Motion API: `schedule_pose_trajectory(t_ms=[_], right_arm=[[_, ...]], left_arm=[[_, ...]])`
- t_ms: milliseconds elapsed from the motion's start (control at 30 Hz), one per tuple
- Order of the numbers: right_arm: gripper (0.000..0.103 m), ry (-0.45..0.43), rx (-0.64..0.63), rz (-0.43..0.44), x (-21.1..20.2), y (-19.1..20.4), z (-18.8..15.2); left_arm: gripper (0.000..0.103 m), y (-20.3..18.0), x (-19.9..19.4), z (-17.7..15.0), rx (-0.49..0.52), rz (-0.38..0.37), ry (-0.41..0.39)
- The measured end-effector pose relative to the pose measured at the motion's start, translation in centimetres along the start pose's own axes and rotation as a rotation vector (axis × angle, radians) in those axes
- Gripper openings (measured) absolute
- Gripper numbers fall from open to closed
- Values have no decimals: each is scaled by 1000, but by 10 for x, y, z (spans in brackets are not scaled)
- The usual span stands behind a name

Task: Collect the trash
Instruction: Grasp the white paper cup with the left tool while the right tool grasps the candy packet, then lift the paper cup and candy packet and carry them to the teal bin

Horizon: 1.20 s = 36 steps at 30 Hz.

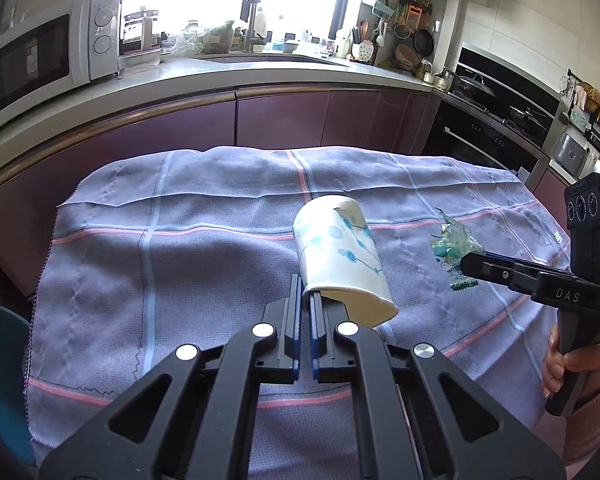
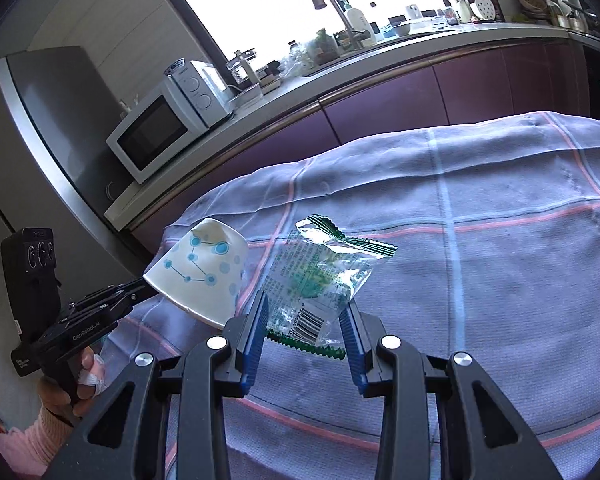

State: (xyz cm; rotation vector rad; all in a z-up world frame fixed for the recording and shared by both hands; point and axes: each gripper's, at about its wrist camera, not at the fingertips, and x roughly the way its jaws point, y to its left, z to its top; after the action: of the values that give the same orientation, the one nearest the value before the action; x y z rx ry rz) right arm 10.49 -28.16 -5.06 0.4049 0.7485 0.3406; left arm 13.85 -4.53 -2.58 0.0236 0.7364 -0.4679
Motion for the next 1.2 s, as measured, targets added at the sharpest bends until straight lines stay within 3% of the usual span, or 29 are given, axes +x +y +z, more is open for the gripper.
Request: schedule_pose_trajectory(t_ms=[533, 1200], right_arm=[[34, 41, -113, 95, 19, 61, -10], [34, 72, -198, 175, 35, 118, -18]], left_arm=[[4, 50, -68, -33, -89, 87, -65], [4, 85, -109, -55, -160, 163, -108]])
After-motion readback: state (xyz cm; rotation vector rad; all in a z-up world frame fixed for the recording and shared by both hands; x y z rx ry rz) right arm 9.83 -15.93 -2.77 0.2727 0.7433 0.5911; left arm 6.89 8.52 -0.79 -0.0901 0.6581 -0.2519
